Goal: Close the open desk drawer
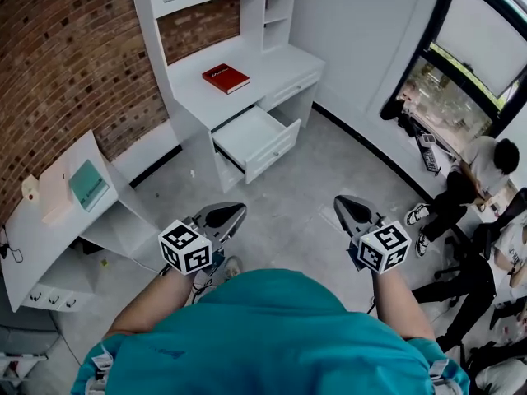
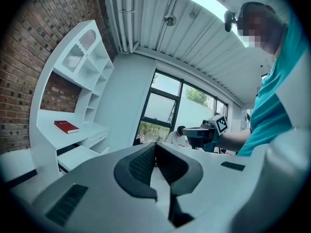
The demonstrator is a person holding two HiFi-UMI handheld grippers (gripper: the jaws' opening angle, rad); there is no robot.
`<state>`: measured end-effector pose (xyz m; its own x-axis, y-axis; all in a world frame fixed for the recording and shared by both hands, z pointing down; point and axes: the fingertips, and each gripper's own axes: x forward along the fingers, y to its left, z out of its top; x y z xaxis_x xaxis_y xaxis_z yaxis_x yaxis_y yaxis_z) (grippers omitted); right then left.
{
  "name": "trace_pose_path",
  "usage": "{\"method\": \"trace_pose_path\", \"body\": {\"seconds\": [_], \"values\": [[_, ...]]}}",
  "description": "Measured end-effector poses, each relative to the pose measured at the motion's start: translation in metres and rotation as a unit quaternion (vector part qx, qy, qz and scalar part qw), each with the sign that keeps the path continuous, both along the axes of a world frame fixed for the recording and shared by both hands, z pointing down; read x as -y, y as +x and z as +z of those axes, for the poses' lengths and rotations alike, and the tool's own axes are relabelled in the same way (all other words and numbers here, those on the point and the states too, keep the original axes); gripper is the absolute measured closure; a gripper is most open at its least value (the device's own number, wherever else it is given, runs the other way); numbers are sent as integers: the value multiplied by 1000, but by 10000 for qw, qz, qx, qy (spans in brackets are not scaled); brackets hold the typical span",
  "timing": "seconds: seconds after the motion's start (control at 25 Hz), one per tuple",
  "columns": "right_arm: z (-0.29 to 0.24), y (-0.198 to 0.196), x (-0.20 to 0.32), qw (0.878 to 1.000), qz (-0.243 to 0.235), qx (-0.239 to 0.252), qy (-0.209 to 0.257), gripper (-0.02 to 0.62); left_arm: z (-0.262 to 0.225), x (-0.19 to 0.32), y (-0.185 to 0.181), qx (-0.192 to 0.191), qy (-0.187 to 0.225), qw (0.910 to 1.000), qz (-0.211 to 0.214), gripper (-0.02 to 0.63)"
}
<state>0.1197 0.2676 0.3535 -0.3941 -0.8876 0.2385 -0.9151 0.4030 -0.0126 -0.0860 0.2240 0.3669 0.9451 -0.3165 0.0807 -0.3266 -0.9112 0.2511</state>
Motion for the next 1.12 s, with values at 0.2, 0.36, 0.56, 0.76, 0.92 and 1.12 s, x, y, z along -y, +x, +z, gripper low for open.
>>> {"method": "trace_pose_path", "body": {"seconds": [0.2, 0.36, 0.56, 0.76, 0.92, 1.12], "values": [[-11, -39, 93, 10000, 8, -31, 86, 574, -12, 101, -23, -32, 62, 9999, 148, 591], [-17, -65, 155, 9999, 99, -6, 84, 574, -20, 159, -43, -2, 108, 9992, 378, 591], [-10, -75, 210, 9996, 292, 53, -12, 574, -12, 215, -60, 31, 60, 9988, 476, 591], [-10, -73, 245, 9993, 363, 15, -93, 574, -6, 251, -66, -15, -54, 9991, 426, 591], [-9, -63, 268, 9992, 375, 47, -103, 574, -3, 270, -67, -8, -70, 9994, 328, 591], [3, -45, 292, 9994, 248, 127, -190, 574, 1, 291, -64, 63, -81, 9999, 47, 591]]}}
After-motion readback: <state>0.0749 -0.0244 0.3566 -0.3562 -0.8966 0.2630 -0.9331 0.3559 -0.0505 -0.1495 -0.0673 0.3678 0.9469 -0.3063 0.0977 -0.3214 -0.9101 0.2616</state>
